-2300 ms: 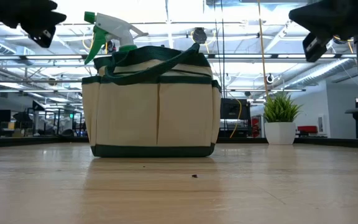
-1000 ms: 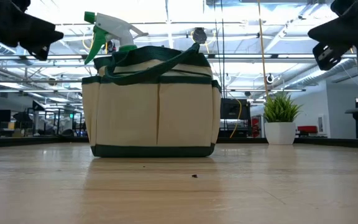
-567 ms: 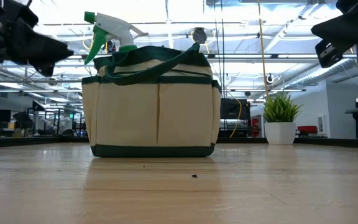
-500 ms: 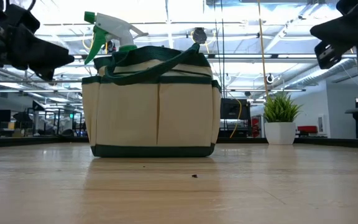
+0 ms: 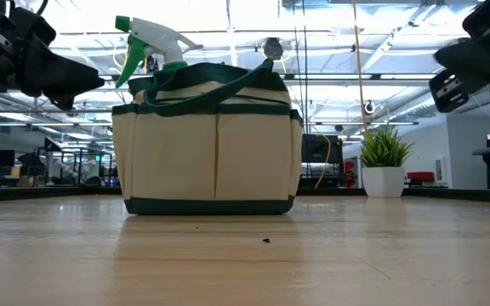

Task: Pick & Place Garden tools in Gardening bag
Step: Return to Home Position

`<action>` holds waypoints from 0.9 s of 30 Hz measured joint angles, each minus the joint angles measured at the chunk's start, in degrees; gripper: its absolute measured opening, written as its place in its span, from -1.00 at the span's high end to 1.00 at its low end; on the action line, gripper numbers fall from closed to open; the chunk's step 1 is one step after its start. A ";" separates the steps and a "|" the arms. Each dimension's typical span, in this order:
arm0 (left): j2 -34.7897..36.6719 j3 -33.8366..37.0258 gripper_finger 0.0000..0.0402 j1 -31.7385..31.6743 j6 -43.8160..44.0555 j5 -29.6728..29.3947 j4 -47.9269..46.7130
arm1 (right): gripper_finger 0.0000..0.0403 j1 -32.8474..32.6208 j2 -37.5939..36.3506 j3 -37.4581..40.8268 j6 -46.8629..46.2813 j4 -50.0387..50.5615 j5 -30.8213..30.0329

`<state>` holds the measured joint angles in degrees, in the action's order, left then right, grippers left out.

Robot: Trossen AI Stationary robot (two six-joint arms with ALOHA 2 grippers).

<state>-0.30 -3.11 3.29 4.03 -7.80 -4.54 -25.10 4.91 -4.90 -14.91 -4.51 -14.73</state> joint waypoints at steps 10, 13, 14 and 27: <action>-0.07 -0.02 0.36 -4.01 -1.68 -0.32 -0.15 | 1.00 0.00 -0.26 0.34 -0.75 1.69 2.80; -0.07 -0.02 0.36 -4.36 -2.06 -0.24 -0.15 | 1.00 0.00 -0.26 0.45 1.47 0.78 2.69; -0.07 -0.02 0.36 -4.35 -2.06 -0.21 -0.06 | 1.00 0.00 -0.26 0.48 1.88 0.46 2.60; -0.07 0.02 0.36 -4.35 -2.28 -0.17 1.22 | 1.00 0.00 -0.26 0.57 2.13 -0.88 2.78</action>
<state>-0.36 -3.09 -1.06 1.74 -7.97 -3.31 -25.10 4.64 -4.34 -12.78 -5.39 -11.94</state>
